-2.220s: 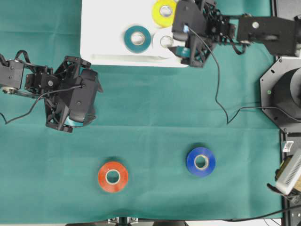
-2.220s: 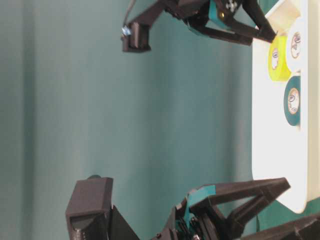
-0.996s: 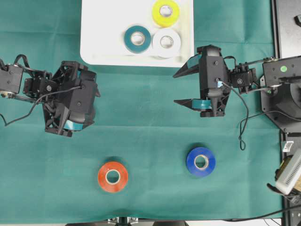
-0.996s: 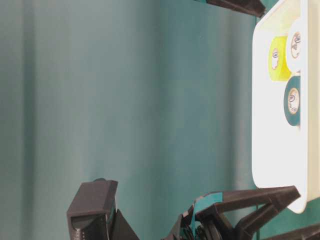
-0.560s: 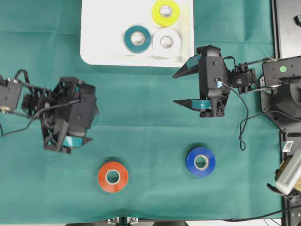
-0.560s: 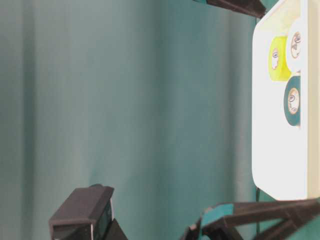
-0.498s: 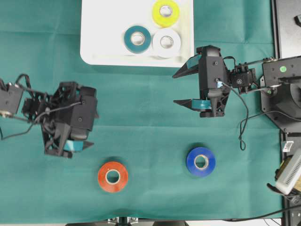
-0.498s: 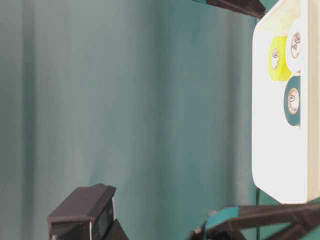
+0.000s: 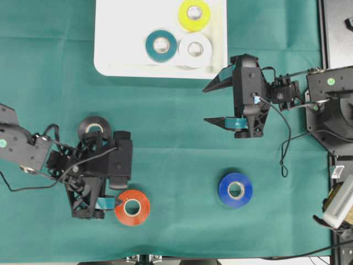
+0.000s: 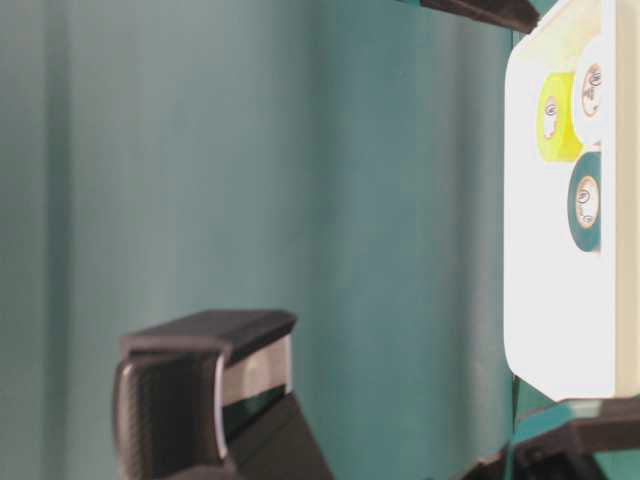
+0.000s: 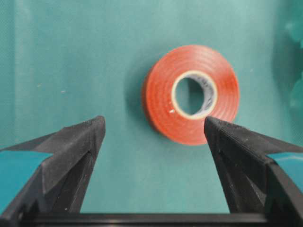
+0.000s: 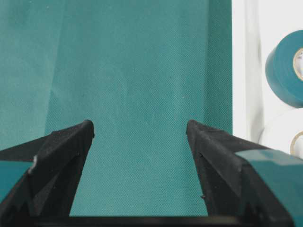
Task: Put the tape alternately from left to right into the white case.
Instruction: 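Move the left gripper down toward the red tape roll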
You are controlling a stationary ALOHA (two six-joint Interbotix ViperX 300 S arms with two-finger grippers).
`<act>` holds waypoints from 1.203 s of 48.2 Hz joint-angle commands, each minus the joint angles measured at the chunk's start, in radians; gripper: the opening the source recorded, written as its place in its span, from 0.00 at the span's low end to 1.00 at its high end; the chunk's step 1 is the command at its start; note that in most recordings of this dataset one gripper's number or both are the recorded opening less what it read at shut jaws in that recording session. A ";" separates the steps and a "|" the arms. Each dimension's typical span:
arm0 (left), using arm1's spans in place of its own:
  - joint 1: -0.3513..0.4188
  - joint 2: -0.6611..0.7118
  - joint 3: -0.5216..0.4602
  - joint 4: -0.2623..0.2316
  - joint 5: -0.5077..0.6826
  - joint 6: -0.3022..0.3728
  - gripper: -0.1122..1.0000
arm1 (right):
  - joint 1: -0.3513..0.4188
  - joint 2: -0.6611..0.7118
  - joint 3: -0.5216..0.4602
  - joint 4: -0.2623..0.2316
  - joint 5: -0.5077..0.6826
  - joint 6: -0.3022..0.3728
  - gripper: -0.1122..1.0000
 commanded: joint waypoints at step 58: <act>-0.018 0.196 -0.129 0.002 0.089 -0.310 0.83 | 0.003 -0.006 0.005 -0.002 -0.026 0.000 0.84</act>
